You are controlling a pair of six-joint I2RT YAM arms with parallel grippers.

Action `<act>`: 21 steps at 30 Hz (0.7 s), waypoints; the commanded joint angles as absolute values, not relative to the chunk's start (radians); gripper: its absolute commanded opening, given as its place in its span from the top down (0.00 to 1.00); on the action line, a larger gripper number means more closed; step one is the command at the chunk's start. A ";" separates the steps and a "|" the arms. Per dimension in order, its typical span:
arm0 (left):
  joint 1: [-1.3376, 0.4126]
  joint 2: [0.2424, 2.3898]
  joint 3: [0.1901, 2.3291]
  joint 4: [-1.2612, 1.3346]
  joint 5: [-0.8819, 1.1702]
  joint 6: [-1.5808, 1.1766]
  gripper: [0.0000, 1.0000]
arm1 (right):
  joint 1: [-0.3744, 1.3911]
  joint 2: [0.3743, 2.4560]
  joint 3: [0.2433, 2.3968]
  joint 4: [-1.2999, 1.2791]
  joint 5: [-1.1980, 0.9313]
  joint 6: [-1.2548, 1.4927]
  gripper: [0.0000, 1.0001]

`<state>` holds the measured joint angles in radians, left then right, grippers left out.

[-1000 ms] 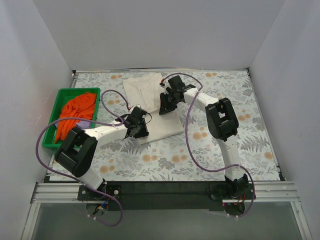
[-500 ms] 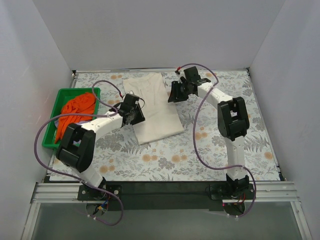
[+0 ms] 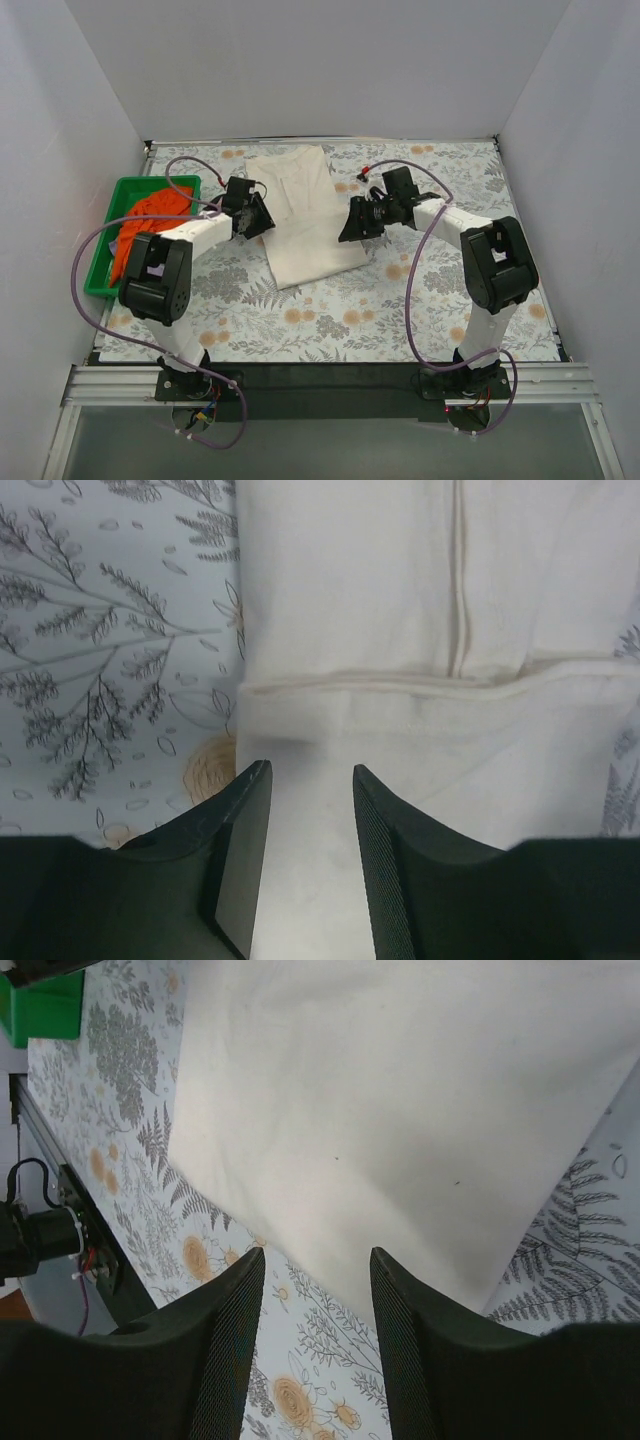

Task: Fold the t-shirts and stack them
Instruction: Fold the tshirt

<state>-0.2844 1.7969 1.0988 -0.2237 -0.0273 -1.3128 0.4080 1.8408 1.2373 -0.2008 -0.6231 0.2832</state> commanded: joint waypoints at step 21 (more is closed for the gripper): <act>-0.443 1.408 0.508 -0.164 0.147 -1.617 0.87 | 0.295 1.907 0.761 0.299 -0.778 0.408 0.60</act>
<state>-0.4408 1.4239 0.5522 -0.0937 0.1932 -1.5791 0.3130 1.8656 0.8318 0.2687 -0.8104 0.4065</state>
